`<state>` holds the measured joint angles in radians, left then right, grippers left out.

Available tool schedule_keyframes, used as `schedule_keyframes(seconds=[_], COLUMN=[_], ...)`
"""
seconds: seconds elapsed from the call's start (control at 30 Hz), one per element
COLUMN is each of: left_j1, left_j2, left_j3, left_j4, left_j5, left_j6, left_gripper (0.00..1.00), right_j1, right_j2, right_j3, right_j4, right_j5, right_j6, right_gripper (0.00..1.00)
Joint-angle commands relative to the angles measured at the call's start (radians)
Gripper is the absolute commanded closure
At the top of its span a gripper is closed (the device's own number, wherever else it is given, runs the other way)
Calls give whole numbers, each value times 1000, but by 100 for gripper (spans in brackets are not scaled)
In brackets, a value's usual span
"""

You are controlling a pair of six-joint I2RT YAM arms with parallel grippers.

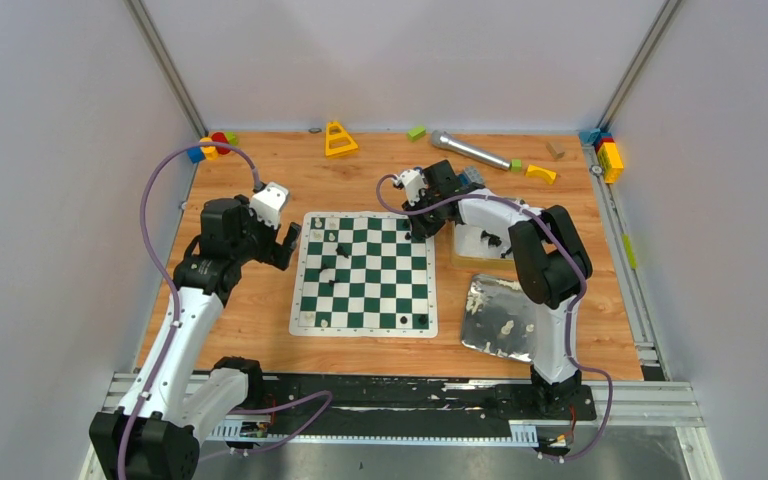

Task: Set up the chess pieces on the board
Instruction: Place the chess piece on the chessboard.

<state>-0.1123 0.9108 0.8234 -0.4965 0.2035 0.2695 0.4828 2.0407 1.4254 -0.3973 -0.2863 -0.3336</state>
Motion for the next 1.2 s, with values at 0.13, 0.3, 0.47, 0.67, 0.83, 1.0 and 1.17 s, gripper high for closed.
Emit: schedule_keyframes(seconds=[0.13,0.3,0.47,0.67,0.83,1.0,1.17], left_j1=[6,6,6,6,6,6,6], left_j2=[-22,-24,-23,-4,18,-6,16], left_j3=[-3,-4,-7,-37,-55,-92,-101], left_j4=[33,33,36,65,67,86,94], left_j5=[8,9,23,46,47,27,-27], left_j6=[16,17,27,79,117,85,33], left_gripper=[0,0,0,0,0,0,0], right_j1=[-1,-1,-2,-1,-1,26,113], right_j2=[11,10,-15,-61,-129,-198,-202], right_j3=[-4,-14,-22,-6,15,46,81], right_j4=[55,55,50,25,5,-31,-42], right_j5=[5,7,16,25,31,1,-39], right_j6=[13,16,22,33,31,26,24], right_gripper=[98,90,73,59,47,34,32])
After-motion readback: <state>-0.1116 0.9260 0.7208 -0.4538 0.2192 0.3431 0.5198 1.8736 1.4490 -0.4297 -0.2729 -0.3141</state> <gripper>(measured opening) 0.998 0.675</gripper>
